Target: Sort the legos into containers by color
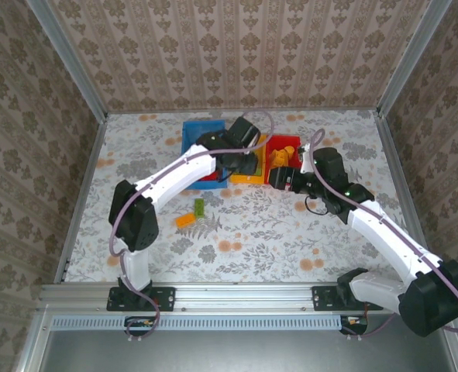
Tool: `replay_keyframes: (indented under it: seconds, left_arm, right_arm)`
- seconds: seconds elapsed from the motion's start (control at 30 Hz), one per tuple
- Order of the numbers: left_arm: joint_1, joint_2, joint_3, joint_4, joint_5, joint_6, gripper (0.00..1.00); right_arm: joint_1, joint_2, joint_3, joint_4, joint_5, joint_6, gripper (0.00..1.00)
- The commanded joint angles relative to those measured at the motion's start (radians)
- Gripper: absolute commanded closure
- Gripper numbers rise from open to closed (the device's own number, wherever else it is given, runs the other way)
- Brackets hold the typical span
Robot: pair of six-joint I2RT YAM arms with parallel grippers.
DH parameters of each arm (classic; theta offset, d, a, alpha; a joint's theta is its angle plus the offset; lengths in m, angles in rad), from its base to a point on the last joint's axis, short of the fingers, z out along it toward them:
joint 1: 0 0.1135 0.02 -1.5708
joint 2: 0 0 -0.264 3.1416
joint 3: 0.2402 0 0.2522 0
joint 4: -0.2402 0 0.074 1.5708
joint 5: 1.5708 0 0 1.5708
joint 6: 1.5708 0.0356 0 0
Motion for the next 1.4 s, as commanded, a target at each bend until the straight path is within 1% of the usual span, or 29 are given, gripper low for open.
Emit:
replay_keyframes:
  seconds: [0.0, 0.17, 0.3, 0.33, 0.4, 0.43, 0.53, 0.67, 0.77, 0.87, 0.93, 1.03, 1.13, 1.2, 1.3, 1.37]
  left_arm:
    - [0.031, 0.132, 0.122, -0.082, 0.014, 0.004, 0.77]
    - [0.065, 0.292, 0.329, -0.152, 0.028, 0.013, 0.77]
    - [0.081, 0.366, 0.380, -0.161, 0.054, -0.001, 0.74]
    - [0.083, 0.375, 0.381, -0.161, 0.061, -0.007, 0.71]
    - [0.088, 0.392, 0.385, -0.167, 0.073, -0.015, 0.61]
    - [0.090, 0.397, 0.389, -0.175, 0.079, -0.022, 0.55]
    - [0.089, 0.390, 0.397, -0.184, 0.086, -0.034, 0.48]
    - [0.090, 0.341, 0.399, -0.173, 0.092, -0.044, 0.44]
    - [0.090, 0.276, 0.390, -0.168, 0.098, -0.059, 0.44]
    - [0.092, 0.154, 0.298, -0.122, 0.091, -0.076, 0.44]
    - [0.099, 0.051, 0.197, -0.089, 0.077, -0.089, 0.44]
    - [0.130, -0.124, -0.012, -0.030, 0.054, -0.124, 0.44]
    - [0.184, -0.311, -0.250, 0.015, 0.028, -0.165, 0.44]
    - [0.223, -0.437, -0.406, 0.025, 0.005, -0.189, 0.44]
    - [0.294, -0.613, -0.593, 0.016, -0.009, -0.242, 0.44]
    - [0.336, -0.723, -0.706, 0.002, -0.014, -0.276, 0.44]
  right_arm:
    - [-0.017, 0.006, 0.001, 0.050, -0.044, 0.060, 0.16]
    - [-0.022, -0.001, -0.007, 0.047, -0.051, 0.067, 0.16]
    - [-0.025, -0.006, -0.012, 0.029, -0.054, 0.058, 0.16]
    - [-0.025, -0.006, -0.014, 0.024, -0.054, 0.054, 0.16]
    - [-0.025, -0.005, -0.017, 0.015, -0.058, 0.044, 0.16]
    - [-0.025, -0.004, -0.020, 0.012, -0.061, 0.041, 0.16]
    - [-0.026, 0.000, -0.029, 0.010, -0.068, 0.034, 0.16]
    - [-0.014, 0.015, -0.020, -0.008, -0.075, -0.002, 0.16]
    - [0.043, 0.043, 0.000, -0.035, -0.052, -0.093, 0.16]
    - [0.141, 0.087, 0.007, -0.035, -0.021, -0.195, 0.16]
    - [0.224, 0.130, 0.024, -0.031, 0.010, -0.261, 0.16]
    - [0.350, 0.208, 0.042, 0.015, 0.033, -0.370, 0.15]
    - [0.457, 0.320, 0.070, 0.079, 0.043, -0.474, 0.16]
    - [0.529, 0.389, 0.101, 0.119, 0.071, -0.562, 0.15]
    - [0.601, 0.487, 0.171, 0.147, 0.090, -0.678, 0.13]
    - [0.622, 0.548, 0.220, 0.164, 0.094, -0.729, 0.13]
